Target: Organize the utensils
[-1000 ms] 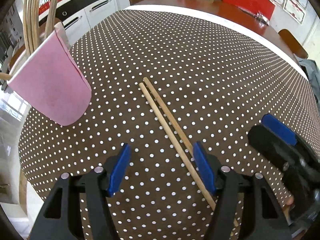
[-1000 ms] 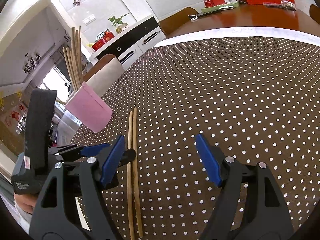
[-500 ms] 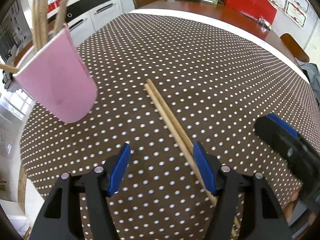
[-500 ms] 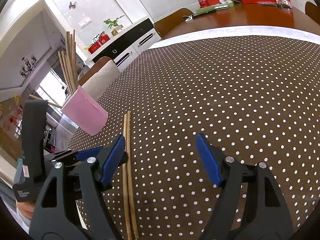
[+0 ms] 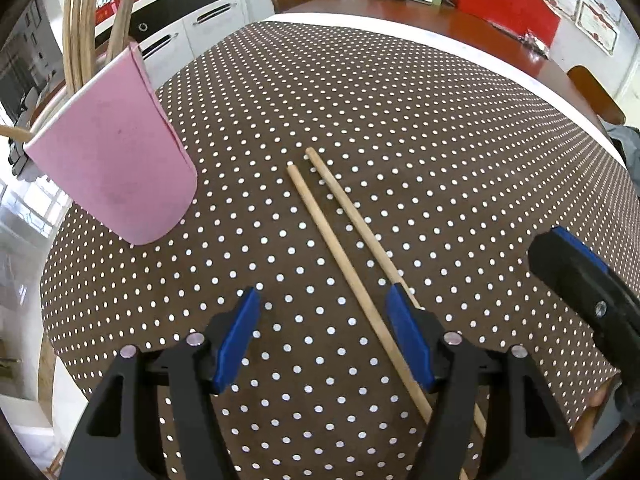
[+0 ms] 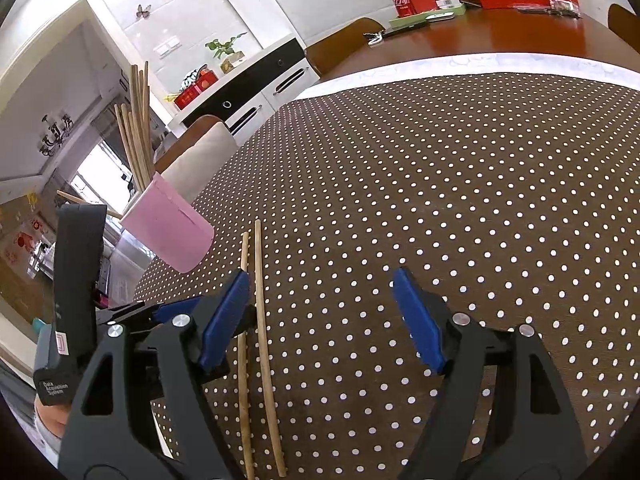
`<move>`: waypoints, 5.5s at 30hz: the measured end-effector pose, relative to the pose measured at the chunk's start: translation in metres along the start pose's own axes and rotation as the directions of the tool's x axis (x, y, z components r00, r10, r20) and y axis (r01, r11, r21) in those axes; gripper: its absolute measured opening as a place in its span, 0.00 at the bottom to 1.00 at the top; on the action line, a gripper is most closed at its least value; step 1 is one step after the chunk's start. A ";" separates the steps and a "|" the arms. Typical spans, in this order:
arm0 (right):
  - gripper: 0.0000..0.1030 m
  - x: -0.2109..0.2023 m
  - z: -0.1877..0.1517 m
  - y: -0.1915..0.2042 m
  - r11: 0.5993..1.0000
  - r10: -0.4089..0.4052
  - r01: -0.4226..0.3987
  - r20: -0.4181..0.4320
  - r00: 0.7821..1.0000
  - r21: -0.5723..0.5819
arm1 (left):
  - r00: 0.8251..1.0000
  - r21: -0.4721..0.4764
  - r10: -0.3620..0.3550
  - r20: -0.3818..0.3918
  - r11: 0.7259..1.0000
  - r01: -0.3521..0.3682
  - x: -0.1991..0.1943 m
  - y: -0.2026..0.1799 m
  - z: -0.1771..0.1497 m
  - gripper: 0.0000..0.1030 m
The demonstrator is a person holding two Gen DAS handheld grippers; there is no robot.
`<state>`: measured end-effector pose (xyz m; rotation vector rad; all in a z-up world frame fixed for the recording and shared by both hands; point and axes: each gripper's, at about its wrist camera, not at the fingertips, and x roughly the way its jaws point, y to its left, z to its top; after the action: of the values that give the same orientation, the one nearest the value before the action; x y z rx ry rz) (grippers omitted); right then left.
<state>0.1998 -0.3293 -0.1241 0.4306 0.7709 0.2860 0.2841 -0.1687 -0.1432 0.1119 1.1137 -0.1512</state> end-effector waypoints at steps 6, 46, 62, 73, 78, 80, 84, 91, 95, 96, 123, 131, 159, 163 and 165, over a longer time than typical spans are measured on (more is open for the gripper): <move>0.71 0.002 0.000 0.000 1.000 -0.004 0.004 -0.007 1.000 -0.004 | 1.000 0.022 -0.013 0.006 1.000 0.013 -0.009 0.008 -0.003 0.26; 0.06 0.099 0.023 0.137 0.882 -0.306 0.141 -0.319 0.897 -0.450 | 0.933 -0.018 -0.168 0.320 0.983 0.183 -0.115 0.108 -0.064 0.06; 0.06 -0.024 0.047 0.171 0.922 -0.011 0.015 0.012 1.000 -0.387 | 0.791 0.041 -0.165 0.589 0.984 0.175 -0.188 0.088 -0.071 0.06; 0.06 -0.050 0.071 0.204 0.928 0.151 -0.026 0.312 0.938 -0.372 | 0.557 -0.034 -0.040 0.829 0.992 0.121 -0.254 0.114 -0.059 0.06; 0.06 -0.047 0.078 0.220 0.912 0.168 0.013 0.404 0.899 -0.410 | 0.480 -0.077 0.012 0.877 0.990 0.116 -0.267 0.129 -0.045 0.06; 0.06 -0.045 0.081 0.222 0.910 0.188 0.006 0.424 0.886 -0.415 | 0.456 -0.092 0.031 0.889 0.989 0.113 -0.266 0.134 -0.040 0.06; 0.06 -0.040 0.088 0.225 0.913 0.226 -0.024 0.456 0.861 -0.407 | 0.438 -0.117 0.038 0.898 0.981 0.156 -0.253 0.147 -0.026 0.06; 0.06 -0.021 0.093 0.230 0.911 0.288 -0.084 0.478 0.830 -0.403 | 0.372 -0.135 0.061 0.926 0.975 0.175 -0.228 0.156 -0.010 0.06; 0.06 -0.005 0.099 0.226 0.915 0.317 -0.122 0.496 0.808 -0.385 | 0.351 -0.143 0.072 0.934 0.973 0.182 -0.215 0.160 0.000 0.06; 0.06 -0.001 0.101 0.226 0.915 0.321 -0.131 0.492 0.809 -0.382 | 0.353 -0.146 0.074 0.933 0.972 0.182 -0.212 0.160 0.001 0.06; 0.06 0.057 0.103 0.217 0.905 0.382 -0.213 0.481 0.789 -0.369 | 0.421 -0.177 0.109 0.901 0.976 0.126 -0.163 0.161 0.009 0.07; 0.06 0.057 0.095 0.215 0.906 0.376 -0.211 0.472 0.797 -0.367 | 0.480 -0.192 0.097 0.872 0.969 0.153 -0.150 0.161 0.008 0.07; 0.13 0.062 0.046 0.225 0.884 0.318 -0.139 0.355 0.879 -0.446 | 0.550 -0.172 0.039 0.834 0.966 0.193 -0.175 0.191 -0.025 0.41; 0.63 0.053 0.040 0.222 0.889 0.314 -0.135 0.369 0.875 -0.437 | 0.551 -0.164 0.039 0.834 0.970 0.180 -0.180 0.189 -0.030 0.48; 0.63 0.046 0.039 0.224 0.891 0.301 -0.116 0.379 0.875 -0.440 | 0.551 -0.159 0.041 0.834 0.973 0.169 -0.184 0.189 -0.034 0.49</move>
<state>0.2385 -0.1253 -0.0214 0.1701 0.2023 0.5256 0.2081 0.0344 0.0104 -0.2020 0.1438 -0.1206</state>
